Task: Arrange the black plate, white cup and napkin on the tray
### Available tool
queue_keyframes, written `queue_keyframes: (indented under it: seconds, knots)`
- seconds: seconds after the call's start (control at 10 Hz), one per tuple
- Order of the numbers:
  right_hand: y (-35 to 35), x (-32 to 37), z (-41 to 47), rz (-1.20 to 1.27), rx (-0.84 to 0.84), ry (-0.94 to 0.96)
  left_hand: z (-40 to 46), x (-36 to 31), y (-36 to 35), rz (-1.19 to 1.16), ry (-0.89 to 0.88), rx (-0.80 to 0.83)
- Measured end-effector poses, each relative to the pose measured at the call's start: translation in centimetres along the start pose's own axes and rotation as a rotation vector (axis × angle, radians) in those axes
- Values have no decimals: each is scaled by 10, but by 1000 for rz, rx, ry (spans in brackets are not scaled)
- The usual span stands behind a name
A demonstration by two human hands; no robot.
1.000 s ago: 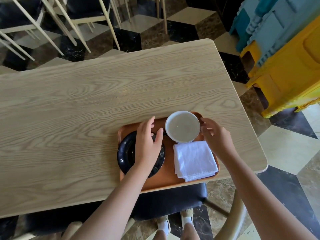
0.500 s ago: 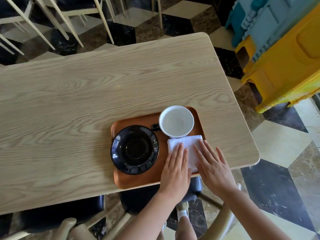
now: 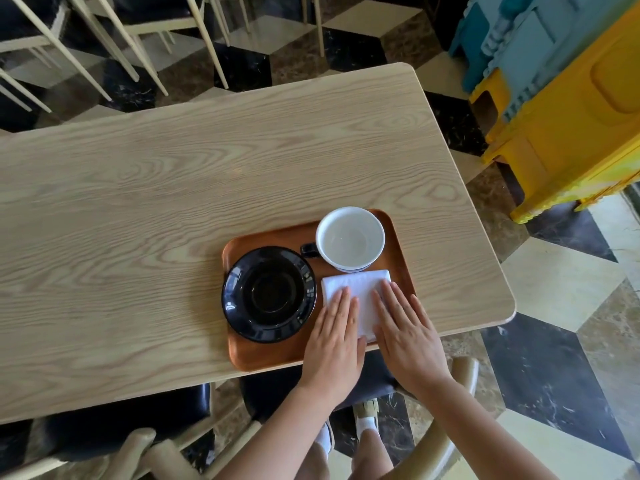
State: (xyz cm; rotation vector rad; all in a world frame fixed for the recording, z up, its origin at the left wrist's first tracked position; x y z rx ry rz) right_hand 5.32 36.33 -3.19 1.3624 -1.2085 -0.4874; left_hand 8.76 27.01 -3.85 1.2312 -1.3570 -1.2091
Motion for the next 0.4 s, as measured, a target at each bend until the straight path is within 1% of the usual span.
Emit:
queue_keyframes:
  seconds: [0.2, 0.3, 0.4]
  knots:
    - [-1, 0, -1, -24, 5, -2, 1, 1, -1, -9, -4, 22]
    - [-1, 0, 1, 1, 34, 2, 3, 3, -2, -23, -16, 70]
    - [2, 1, 4, 72, 111, -28, 3, 4, 2, -97, -60, 231]
Point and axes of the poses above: each hand's wrist, its own z-axis towards the middle knuckle, its own y-axis out of the back of the hand, x = y × z, the point moved 8 cm from there along z, towards the middle knuckle, and after that the axes turned 12 degrees about z, right-handed, at the moved point
